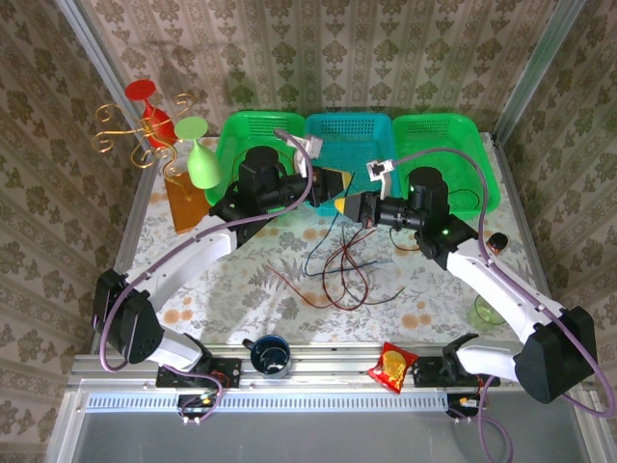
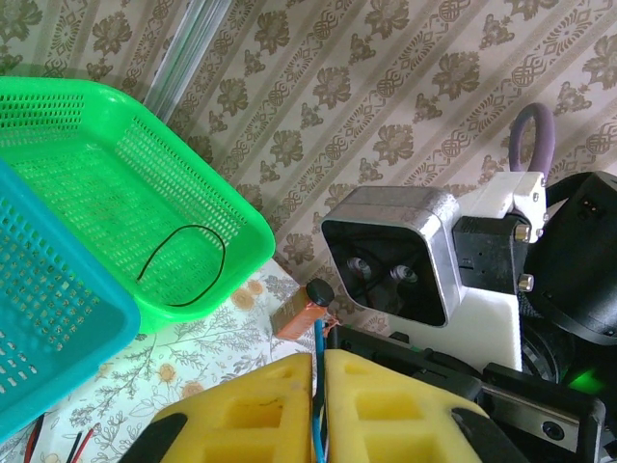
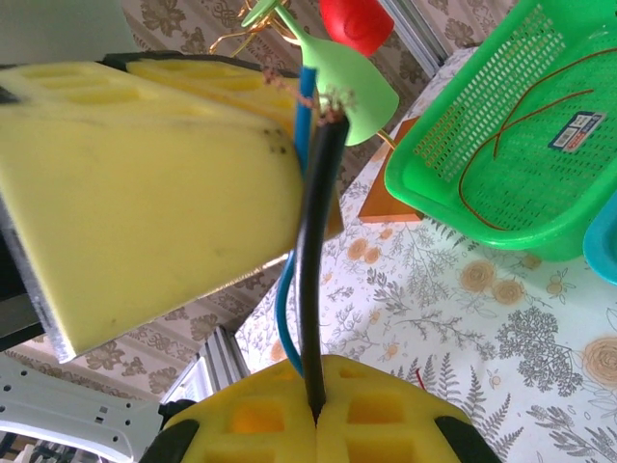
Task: Untangle the cables
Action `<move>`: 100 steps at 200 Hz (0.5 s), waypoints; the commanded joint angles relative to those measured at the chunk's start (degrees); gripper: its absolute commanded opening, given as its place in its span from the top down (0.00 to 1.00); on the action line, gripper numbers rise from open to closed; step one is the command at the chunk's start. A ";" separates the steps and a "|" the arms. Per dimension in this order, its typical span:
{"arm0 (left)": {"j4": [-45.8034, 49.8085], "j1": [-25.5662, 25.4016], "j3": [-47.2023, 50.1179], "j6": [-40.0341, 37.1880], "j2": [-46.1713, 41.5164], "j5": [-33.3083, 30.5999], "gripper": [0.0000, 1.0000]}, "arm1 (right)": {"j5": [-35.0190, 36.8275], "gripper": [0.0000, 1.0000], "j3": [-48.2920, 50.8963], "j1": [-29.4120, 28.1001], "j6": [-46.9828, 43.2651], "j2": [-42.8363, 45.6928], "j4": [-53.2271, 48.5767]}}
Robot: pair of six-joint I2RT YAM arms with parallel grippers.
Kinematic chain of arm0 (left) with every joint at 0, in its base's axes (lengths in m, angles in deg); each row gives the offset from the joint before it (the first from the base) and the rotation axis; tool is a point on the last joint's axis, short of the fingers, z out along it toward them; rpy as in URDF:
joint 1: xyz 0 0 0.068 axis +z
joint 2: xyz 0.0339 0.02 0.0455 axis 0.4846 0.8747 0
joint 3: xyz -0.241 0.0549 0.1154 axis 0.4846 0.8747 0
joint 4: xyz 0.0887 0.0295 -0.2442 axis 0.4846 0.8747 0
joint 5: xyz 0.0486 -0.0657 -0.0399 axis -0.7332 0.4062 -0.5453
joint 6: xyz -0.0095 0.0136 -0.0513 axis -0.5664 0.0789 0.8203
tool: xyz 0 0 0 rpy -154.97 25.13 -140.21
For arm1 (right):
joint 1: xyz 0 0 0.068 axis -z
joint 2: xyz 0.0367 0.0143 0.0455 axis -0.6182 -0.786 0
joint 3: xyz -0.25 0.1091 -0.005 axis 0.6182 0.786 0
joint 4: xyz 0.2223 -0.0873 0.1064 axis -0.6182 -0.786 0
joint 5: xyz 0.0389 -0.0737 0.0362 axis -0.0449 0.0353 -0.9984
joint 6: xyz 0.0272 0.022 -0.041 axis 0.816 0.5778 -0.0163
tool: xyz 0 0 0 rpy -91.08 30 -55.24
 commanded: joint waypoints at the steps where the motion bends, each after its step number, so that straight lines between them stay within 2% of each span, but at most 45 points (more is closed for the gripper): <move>1: -1.04 0.06 -0.41 -0.13 0.10 1.10 0.89 | -2.09 1.00 -2.22 -0.31 -0.99 -0.60 -0.91; 45: -1.13 -0.07 0.55 -0.13 -0.12 0.68 0.89 | -2.39 1.00 -2.82 -0.29 -1.07 -0.92 -1.36; 71: -1.32 -0.05 0.99 -0.35 -0.49 0.26 1.00 | -2.47 1.00 -3.03 -0.38 -1.39 -1.00 -1.62; 94: -1.38 0.01 1.47 -0.77 -1.13 -0.57 1.00 | -2.16 1.00 -3.01 -0.29 -1.64 -0.82 -2.01; 100: -1.57 0.05 1.67 -0.86 -1.28 -0.71 1.00 | -1.97 0.95 -2.92 -0.30 -1.69 -0.69 -2.09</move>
